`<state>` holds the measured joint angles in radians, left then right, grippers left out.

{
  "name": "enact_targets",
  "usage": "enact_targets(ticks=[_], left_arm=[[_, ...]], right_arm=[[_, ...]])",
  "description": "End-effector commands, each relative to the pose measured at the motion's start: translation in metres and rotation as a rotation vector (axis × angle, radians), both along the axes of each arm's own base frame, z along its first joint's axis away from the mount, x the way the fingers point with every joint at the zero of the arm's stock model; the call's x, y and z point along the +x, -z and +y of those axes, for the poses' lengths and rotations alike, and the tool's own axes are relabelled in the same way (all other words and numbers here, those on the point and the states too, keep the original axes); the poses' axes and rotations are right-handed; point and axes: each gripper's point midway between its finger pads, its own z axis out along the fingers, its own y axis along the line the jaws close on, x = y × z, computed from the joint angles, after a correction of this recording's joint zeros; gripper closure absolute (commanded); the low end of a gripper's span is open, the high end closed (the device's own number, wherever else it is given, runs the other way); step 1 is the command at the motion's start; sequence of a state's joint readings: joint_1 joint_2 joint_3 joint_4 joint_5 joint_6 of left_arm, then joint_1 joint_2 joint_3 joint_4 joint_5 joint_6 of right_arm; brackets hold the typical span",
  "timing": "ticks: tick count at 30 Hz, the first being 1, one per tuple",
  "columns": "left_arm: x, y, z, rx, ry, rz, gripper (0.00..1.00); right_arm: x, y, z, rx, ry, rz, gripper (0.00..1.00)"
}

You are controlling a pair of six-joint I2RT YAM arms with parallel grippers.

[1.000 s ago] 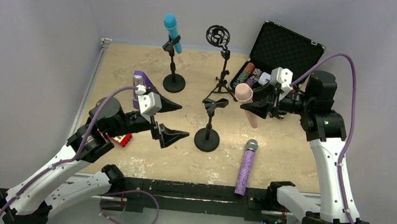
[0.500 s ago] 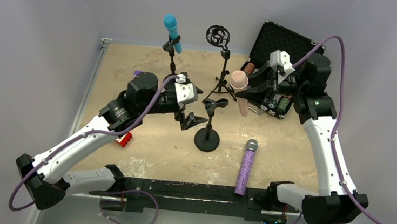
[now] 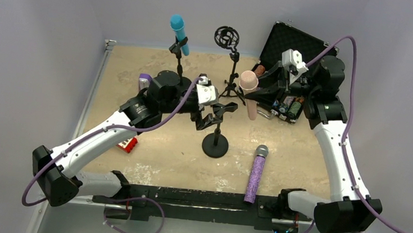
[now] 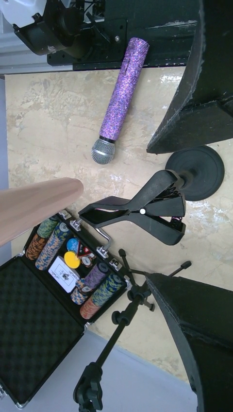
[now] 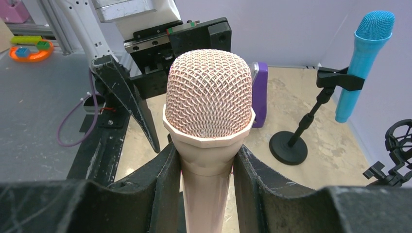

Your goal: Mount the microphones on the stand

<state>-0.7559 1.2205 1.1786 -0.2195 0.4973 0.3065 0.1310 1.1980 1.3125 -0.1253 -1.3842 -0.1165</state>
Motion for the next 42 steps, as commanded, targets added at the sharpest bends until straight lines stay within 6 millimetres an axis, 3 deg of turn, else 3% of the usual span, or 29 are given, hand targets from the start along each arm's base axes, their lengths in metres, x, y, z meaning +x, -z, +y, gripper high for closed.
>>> enact_targets(ticks=[1,6,11,13,17,24,34,42], left_arm=[[0.003,-0.022,-0.011,-0.064,0.013,-0.048,0.06],[0.007,-0.016,-0.015,-0.069,-0.006,-0.004,0.17],[0.007,-0.005,-0.016,-0.054,-0.019,0.057,0.41],[0.007,-0.004,-0.017,-0.054,-0.023,0.073,0.56],[0.008,-0.003,-0.017,-0.061,-0.042,0.110,0.99],[0.000,-0.006,-0.018,-0.109,-0.039,0.185,1.00],[-0.014,-0.007,-0.018,-0.191,-0.022,0.259,1.00],[-0.008,-0.013,-0.011,-0.263,-0.093,0.261,1.00]], right_arm=[[-0.005,-0.007,0.003,0.016,-0.039,-0.026,1.00],[-0.006,-0.008,0.009,0.016,-0.062,-0.022,1.00],[0.000,-0.007,0.014,0.018,-0.073,-0.029,1.00],[0.000,-0.006,0.016,0.018,-0.081,-0.029,1.00],[-0.006,-0.002,0.020,0.016,-0.106,-0.039,1.00],[-0.015,0.013,0.021,0.017,-0.141,-0.039,1.00],[-0.013,0.029,0.041,0.086,-0.169,-0.006,1.00],[-0.018,0.038,0.037,0.173,-0.096,0.064,1.00]])
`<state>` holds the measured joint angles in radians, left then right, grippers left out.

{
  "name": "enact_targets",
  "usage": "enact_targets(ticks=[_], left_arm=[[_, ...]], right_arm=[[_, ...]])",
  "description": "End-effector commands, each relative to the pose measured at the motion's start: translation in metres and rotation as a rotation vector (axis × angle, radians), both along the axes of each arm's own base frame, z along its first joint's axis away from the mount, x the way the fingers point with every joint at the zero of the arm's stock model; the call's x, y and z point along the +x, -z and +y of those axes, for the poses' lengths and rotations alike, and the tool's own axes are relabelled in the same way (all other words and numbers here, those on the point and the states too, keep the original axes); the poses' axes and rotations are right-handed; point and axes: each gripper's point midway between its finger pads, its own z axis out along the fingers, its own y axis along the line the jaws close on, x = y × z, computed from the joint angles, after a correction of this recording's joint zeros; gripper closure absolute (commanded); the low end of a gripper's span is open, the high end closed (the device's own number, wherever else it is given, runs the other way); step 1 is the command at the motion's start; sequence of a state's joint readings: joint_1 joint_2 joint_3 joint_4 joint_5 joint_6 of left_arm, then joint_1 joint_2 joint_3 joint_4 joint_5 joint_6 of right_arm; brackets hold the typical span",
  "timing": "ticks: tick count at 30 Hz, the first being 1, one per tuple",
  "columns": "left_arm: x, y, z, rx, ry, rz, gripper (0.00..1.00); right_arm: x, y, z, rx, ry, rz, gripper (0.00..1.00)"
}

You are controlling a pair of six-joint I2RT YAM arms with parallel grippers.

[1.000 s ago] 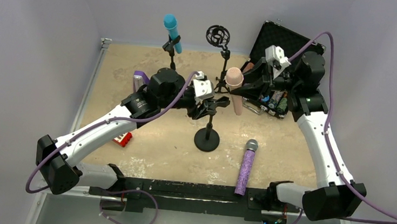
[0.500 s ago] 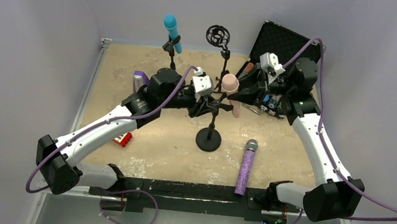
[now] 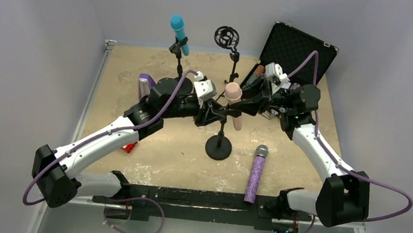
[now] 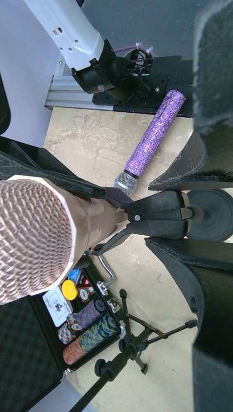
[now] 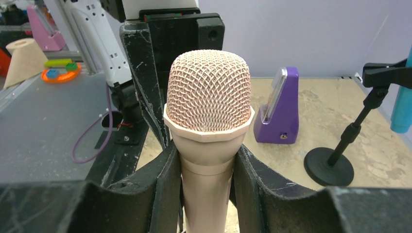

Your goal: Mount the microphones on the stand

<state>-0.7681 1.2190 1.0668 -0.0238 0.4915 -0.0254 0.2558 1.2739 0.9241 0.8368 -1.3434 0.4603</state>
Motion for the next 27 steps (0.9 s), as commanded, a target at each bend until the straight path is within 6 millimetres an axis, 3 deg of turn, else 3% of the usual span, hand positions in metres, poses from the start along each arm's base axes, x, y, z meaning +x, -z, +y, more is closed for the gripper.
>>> enact_targets(ticks=[1,12,18,24,27], left_arm=[[0.001,-0.023,0.004,-0.110,-0.059,0.020,1.00],[0.001,-0.028,0.001,-0.166,-0.078,0.057,1.00],[-0.002,-0.029,-0.001,-0.160,-0.054,0.078,0.99],[-0.007,-0.030,-0.002,-0.152,-0.029,0.096,0.69],[-0.012,-0.032,-0.002,-0.144,-0.011,0.103,0.53]], right_arm=[[-0.013,-0.017,-0.003,0.083,0.042,-0.004,1.00],[-0.005,-0.030,-0.009,0.208,0.148,0.109,1.00],[-0.002,-0.009,-0.007,0.165,0.152,0.152,1.00],[-0.008,0.007,-0.006,0.108,0.113,0.167,0.96],[-0.013,0.008,-0.006,0.086,0.094,0.148,0.87]])
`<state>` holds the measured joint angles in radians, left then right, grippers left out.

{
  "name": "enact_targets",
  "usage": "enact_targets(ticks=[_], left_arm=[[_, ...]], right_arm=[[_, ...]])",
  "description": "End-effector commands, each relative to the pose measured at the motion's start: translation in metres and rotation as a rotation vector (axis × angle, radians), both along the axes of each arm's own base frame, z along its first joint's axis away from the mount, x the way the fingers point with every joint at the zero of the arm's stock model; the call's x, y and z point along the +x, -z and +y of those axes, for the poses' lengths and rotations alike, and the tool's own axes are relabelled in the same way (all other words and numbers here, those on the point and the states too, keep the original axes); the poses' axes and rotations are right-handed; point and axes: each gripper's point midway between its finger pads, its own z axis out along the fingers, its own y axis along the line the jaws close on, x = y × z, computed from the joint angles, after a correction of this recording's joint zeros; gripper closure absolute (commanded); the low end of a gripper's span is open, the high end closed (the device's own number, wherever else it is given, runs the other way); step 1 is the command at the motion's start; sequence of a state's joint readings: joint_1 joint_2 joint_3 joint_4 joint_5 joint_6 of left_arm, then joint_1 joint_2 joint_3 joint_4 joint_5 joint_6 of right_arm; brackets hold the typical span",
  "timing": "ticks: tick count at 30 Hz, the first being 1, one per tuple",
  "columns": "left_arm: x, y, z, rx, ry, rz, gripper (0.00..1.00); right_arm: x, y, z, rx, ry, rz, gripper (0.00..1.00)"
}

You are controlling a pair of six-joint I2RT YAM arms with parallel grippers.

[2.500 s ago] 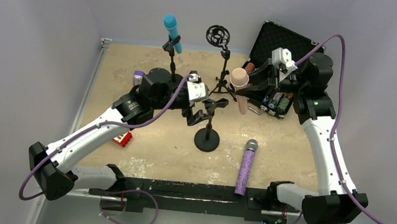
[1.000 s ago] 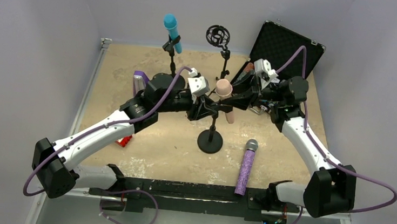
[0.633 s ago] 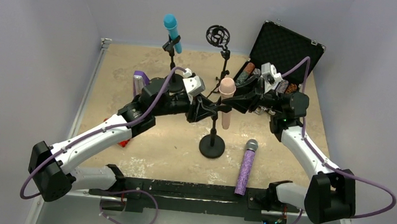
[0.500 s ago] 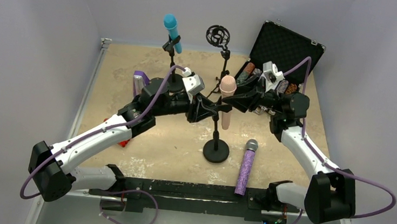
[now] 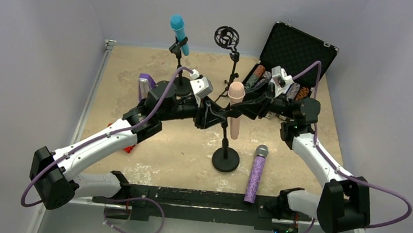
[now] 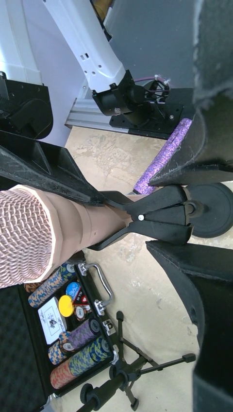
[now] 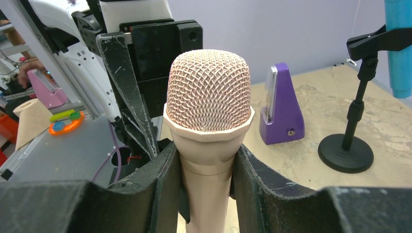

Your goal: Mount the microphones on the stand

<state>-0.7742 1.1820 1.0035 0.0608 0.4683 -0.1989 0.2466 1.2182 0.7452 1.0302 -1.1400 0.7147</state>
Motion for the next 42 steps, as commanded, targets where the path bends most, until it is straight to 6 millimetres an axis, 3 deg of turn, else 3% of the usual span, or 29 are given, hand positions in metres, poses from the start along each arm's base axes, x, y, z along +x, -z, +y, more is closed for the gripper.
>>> enact_targets(ticks=[1,4,6,10,14,19,25,30,32,35,42], left_arm=[[-0.004,-0.029,-0.002,-0.050,0.027,-0.017,0.48],[-0.008,-0.033,0.001,-0.047,0.030,-0.023,0.33],[-0.010,-0.036,0.004,-0.049,0.029,-0.034,0.25],[-0.014,-0.040,0.009,-0.047,0.029,-0.047,0.17],[-0.020,-0.035,0.017,-0.018,0.026,-0.048,0.09],[-0.027,-0.025,0.022,0.008,0.042,-0.044,0.08],[-0.037,-0.012,0.022,0.012,0.084,-0.011,0.07],[-0.043,-0.001,0.019,0.024,0.095,-0.005,0.05],[-0.046,0.006,0.015,0.043,0.095,-0.031,0.05],[-0.050,0.021,0.006,0.062,0.098,-0.099,0.05],[-0.035,0.047,-0.007,0.011,0.025,-0.146,0.06]], right_arm=[[-0.018,-0.002,0.000,-0.042,-0.059,-0.062,0.83],[-0.021,-0.005,-0.001,-0.062,-0.059,-0.065,0.69],[-0.023,-0.008,-0.002,-0.067,-0.063,-0.070,0.66],[-0.027,-0.012,-0.002,-0.070,-0.076,-0.067,0.60],[-0.031,-0.019,-0.005,-0.078,-0.085,-0.069,0.45],[-0.041,-0.021,-0.007,-0.104,-0.122,-0.090,0.38],[-0.050,-0.023,-0.009,-0.126,-0.146,-0.116,0.37],[-0.046,-0.035,-0.014,-0.146,-0.133,-0.121,0.35],[-0.047,-0.043,-0.018,-0.161,-0.141,-0.136,0.19],[-0.052,-0.054,-0.025,-0.189,-0.170,-0.177,0.13],[-0.062,-0.070,-0.035,-0.212,-0.164,-0.250,0.06]])
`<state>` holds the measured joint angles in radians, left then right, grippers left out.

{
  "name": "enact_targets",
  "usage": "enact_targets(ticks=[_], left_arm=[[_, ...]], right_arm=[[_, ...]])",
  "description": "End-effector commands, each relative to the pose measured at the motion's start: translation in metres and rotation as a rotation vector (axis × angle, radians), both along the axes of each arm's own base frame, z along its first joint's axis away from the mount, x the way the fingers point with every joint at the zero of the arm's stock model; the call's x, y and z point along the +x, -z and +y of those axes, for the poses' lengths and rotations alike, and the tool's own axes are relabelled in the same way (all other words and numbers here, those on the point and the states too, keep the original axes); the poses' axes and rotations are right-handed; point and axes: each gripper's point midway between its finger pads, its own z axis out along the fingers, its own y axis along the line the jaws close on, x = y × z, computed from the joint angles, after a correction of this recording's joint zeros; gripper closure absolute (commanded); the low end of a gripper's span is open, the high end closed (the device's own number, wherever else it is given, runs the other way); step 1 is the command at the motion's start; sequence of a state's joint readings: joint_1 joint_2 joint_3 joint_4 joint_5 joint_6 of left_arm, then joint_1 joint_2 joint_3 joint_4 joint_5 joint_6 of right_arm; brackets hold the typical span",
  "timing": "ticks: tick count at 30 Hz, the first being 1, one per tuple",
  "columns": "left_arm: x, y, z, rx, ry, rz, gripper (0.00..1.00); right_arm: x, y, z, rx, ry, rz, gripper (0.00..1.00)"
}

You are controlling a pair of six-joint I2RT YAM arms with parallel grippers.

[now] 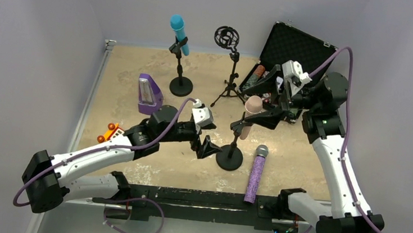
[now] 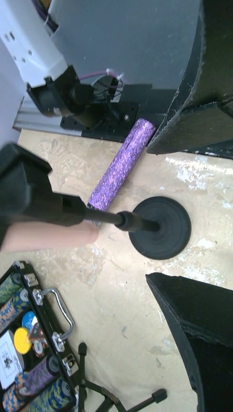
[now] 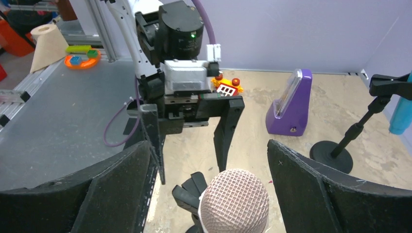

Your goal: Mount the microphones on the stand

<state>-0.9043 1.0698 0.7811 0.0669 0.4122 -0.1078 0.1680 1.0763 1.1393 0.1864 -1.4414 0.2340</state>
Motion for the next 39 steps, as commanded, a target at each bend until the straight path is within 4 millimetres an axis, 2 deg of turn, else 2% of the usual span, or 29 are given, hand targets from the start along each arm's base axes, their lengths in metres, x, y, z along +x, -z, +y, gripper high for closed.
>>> enact_targets(ticks=[1,7,10,13,16,19,21,25,27,30,31,33,39], left_arm=[[0.021,-0.015,-0.015,-0.105,-0.061,-0.122,0.06],[0.029,-0.005,-0.041,-0.112,-0.060,-0.126,0.09],[0.028,-0.003,-0.051,-0.121,-0.048,-0.135,0.11],[0.024,0.001,-0.058,-0.131,-0.030,-0.125,0.15],[0.023,0.004,-0.062,-0.141,-0.029,-0.118,0.20],[0.023,0.005,-0.066,-0.153,-0.029,-0.116,0.26],[0.022,0.006,-0.069,-0.161,-0.026,-0.114,0.31],[0.026,0.011,-0.076,-0.146,-0.035,-0.109,0.40],[0.030,0.013,-0.076,-0.136,-0.049,-0.109,0.48],[0.035,0.015,-0.074,-0.119,-0.075,-0.116,0.70],[0.036,0.016,-0.074,-0.117,-0.081,-0.119,0.74],[0.037,0.015,-0.073,-0.118,-0.087,-0.124,0.75],[0.036,0.008,-0.082,-0.140,-0.061,-0.118,0.70]], right_arm=[[-0.013,-0.009,-0.012,-0.018,-0.013,-0.051,0.06],[0.004,-0.009,-0.041,-0.021,0.143,-0.035,0.05],[0.017,0.001,-0.057,-0.025,0.268,-0.008,0.04],[0.044,0.028,-0.070,-0.049,0.467,0.074,0.01],[0.042,0.062,-0.073,-0.101,0.462,0.129,0.01],[0.037,0.086,-0.075,-0.108,0.438,0.141,0.02],[0.037,0.095,-0.077,-0.099,0.441,0.143,0.02],[0.037,0.096,-0.082,-0.089,0.444,0.153,0.02],[0.036,0.097,-0.084,-0.083,0.438,0.161,0.03],[0.035,0.098,-0.087,-0.074,0.442,0.164,0.03],[0.035,0.099,-0.088,-0.070,0.444,0.166,0.03],[0.034,0.099,-0.090,-0.064,0.444,0.168,0.03],[0.035,0.101,-0.093,-0.056,0.443,0.180,0.03]])
